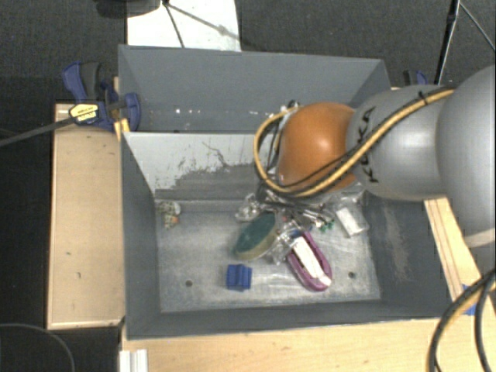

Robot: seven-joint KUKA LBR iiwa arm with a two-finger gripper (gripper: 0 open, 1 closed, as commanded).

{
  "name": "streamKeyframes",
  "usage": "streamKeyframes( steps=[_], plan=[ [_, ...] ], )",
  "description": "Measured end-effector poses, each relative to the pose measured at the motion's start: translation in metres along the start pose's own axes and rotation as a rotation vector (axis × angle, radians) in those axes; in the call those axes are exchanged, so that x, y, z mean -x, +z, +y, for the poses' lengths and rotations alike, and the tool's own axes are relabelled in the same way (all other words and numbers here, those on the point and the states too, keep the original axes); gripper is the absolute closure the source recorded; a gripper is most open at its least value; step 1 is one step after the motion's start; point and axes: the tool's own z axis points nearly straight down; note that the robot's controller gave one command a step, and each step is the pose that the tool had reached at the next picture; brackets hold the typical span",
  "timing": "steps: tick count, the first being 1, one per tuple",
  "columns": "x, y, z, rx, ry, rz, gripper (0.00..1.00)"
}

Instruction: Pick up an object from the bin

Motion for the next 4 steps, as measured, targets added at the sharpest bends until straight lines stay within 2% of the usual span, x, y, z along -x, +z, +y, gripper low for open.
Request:
streamKeyframes(
  steps=[1, 2, 3, 4],
  plan=[
    [0.001, -0.001, -0.001, 0.0, 0.005, -0.003, 0.0],
    [0.002, -0.004, -0.002, -0.002, 0.008, -0.004, 1.0],
    [0.005, -0.096, -0.003, -0.003, 0.015, -0.007, 1.0],
    [0.007, -0.115, -0.003, -0.001, 0.021, -0.003, 1.0]
  ],
)
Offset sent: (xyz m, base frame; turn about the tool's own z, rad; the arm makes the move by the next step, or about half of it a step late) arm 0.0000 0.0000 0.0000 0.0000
